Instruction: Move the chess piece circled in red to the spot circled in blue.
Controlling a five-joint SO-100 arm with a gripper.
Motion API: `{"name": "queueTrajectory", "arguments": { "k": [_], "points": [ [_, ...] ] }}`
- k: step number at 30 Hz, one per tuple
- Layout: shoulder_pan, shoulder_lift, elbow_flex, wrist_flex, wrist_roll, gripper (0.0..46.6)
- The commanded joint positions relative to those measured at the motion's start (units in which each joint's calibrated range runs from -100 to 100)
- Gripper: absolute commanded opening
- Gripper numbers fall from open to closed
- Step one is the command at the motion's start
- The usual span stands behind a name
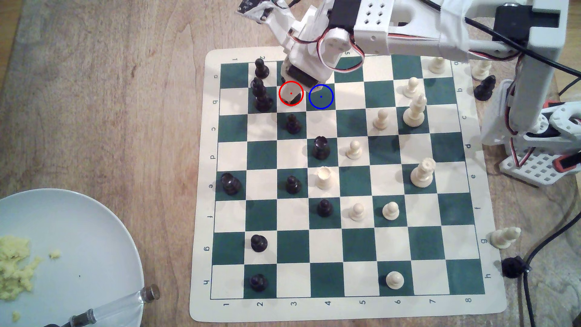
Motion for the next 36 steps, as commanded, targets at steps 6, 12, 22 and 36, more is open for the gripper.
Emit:
{"name": "queueTrajectory", "arguments": {
  "k": [6, 12, 22, 36],
  "points": [
    [1.4, -0.2, -6.6, -1.8, 0.6, 15.8],
    [1.4, 0.4, -6.6, -2.2, 0.6, 15.5],
    [0.6, 0.8, -6.7, -2.9, 0.2, 15.2],
    [0.3, 1.2, -7.2, -3.9, 0.1, 13.8]
  ]
}}
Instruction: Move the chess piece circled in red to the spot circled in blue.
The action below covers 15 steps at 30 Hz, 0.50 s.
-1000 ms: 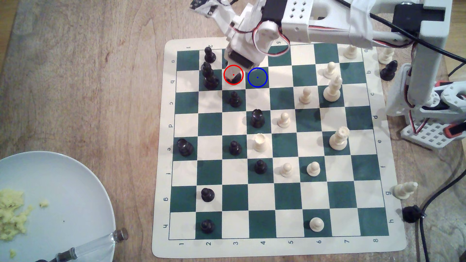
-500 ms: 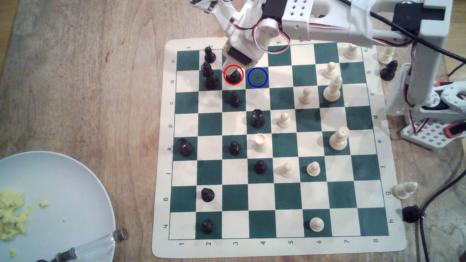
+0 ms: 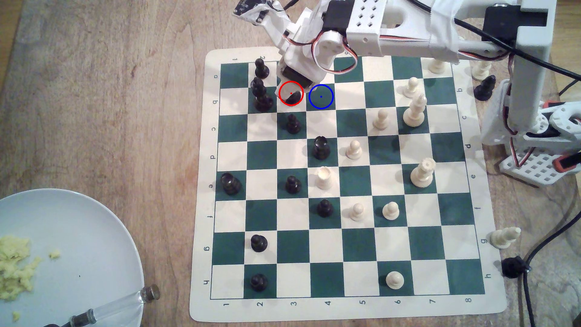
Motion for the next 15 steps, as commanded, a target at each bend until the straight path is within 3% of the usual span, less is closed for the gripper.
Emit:
{"name": "queueTrajectory", "arguments": {
  "k": [1, 15],
  "points": [
    [-0.2, -1.8, -5.7, -0.7, 0.0, 13.6],
    [-0.6, -1.8, -6.2, 0.0, 0.0, 5.2]
  ]
}}
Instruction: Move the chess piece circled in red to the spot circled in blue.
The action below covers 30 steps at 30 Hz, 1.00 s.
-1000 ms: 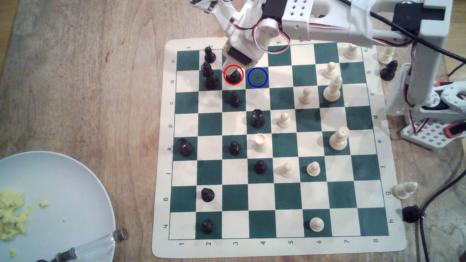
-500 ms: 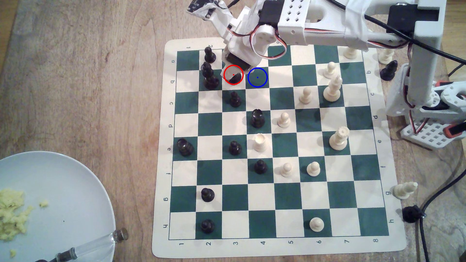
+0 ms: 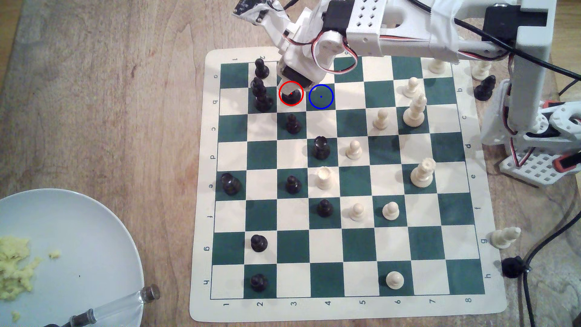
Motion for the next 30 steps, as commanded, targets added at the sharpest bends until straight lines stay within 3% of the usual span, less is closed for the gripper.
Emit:
{"name": "queueTrajectory", "arguments": {
  "k": [1, 6, 17, 30],
  "points": [
    [-0.6, -1.8, -6.2, 0.0, 0.0, 4.6],
    [-0.6, -2.2, -6.9, 0.0, 0.0, 0.3],
    [-0.1, -6.0, -9.8, 4.3, 0.1, 0.2],
    [0.2, -14.1, -2.7, 7.2, 0.9, 0.2]
  ]
}}
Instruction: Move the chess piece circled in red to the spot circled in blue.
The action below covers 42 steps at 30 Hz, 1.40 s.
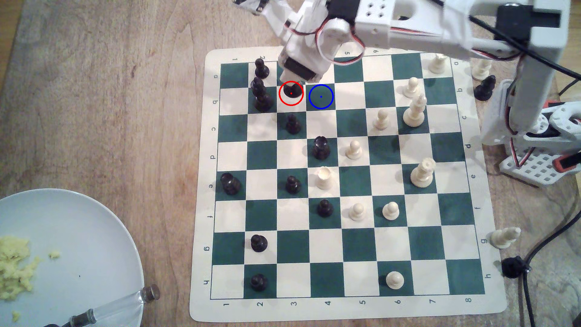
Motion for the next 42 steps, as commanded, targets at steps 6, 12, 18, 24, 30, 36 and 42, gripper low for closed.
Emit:
{"name": "queueTrajectory", "arguments": {
  "k": [6, 12, 18, 24, 30, 36, 42],
  "points": [
    [1.1, -11.4, 9.3, -2.5, 0.7, 0.2],
    [1.4, -12.6, 15.1, -5.2, 0.7, 0.2],
    [1.1, -11.8, 17.1, -6.5, 0.7, 0.2],
    [1.4, -11.1, 18.0, -7.3, 0.8, 0.2],
    [1.7, -10.0, 18.7, -7.8, 0.9, 0.2],
    [2.0, -9.7, 19.9, -8.2, 1.2, 0.3],
    [2.1, -9.2, 20.4, -8.4, 1.4, 0.4]
  ]
}}
